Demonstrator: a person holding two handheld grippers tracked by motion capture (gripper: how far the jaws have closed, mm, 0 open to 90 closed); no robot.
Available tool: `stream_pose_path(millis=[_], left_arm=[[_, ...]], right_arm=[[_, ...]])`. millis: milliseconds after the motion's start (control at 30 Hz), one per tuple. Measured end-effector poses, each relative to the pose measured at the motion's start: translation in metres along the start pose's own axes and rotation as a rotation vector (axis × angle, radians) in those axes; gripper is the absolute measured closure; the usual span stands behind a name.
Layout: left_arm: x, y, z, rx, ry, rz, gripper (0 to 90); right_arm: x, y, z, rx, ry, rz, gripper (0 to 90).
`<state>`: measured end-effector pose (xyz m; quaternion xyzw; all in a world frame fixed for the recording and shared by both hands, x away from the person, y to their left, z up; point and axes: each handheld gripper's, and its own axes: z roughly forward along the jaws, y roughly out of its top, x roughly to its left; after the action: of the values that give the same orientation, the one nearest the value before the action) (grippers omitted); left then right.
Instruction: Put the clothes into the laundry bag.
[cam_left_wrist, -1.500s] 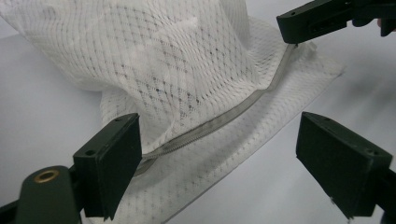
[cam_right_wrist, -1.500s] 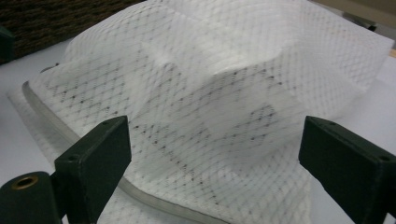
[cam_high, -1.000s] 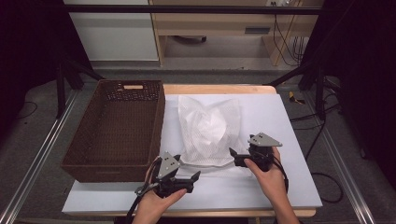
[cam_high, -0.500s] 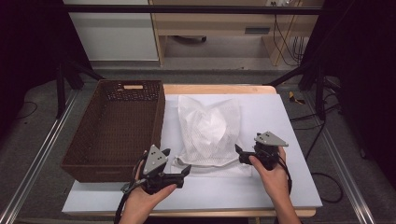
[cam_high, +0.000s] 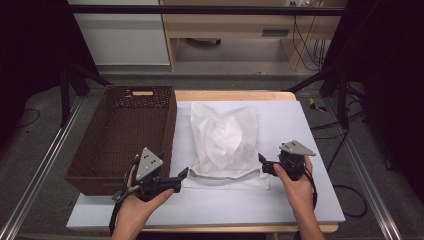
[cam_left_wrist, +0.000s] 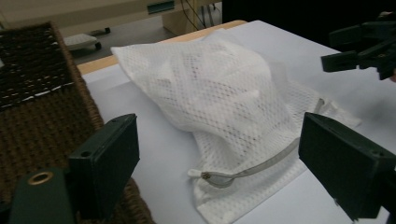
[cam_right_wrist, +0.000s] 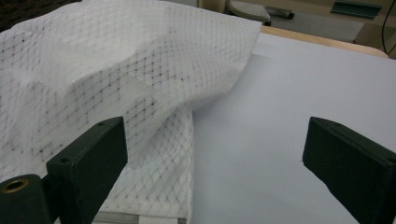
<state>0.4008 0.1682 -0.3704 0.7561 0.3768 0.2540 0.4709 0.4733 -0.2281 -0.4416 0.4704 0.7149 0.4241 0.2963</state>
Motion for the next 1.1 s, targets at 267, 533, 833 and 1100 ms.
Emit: stream_pose_path(millis=[267, 533, 833, 1100], left_arm=[[0.016, 0.002, -0.008, 0.019, 0.013, -0.015, 11.4], [0.033, 0.000, -0.016, 0.010, 0.046, -0.040, 10.5], [0.059, -0.002, -0.029, 0.021, 0.117, -0.060, 9.3], [0.067, -0.005, -0.030, 0.035, 0.135, -0.064, 9.2]], right_arm=[[-0.013, -0.003, -0.003, 0.002, -0.037, 0.042, 9.1], [-0.026, -0.008, -0.005, 0.012, -0.076, 0.086, 8.6], [-0.040, -0.017, -0.002, 0.054, -0.115, 0.113, 7.1], [-0.046, -0.025, 0.003, 0.122, -0.134, 0.119, 7.6]])
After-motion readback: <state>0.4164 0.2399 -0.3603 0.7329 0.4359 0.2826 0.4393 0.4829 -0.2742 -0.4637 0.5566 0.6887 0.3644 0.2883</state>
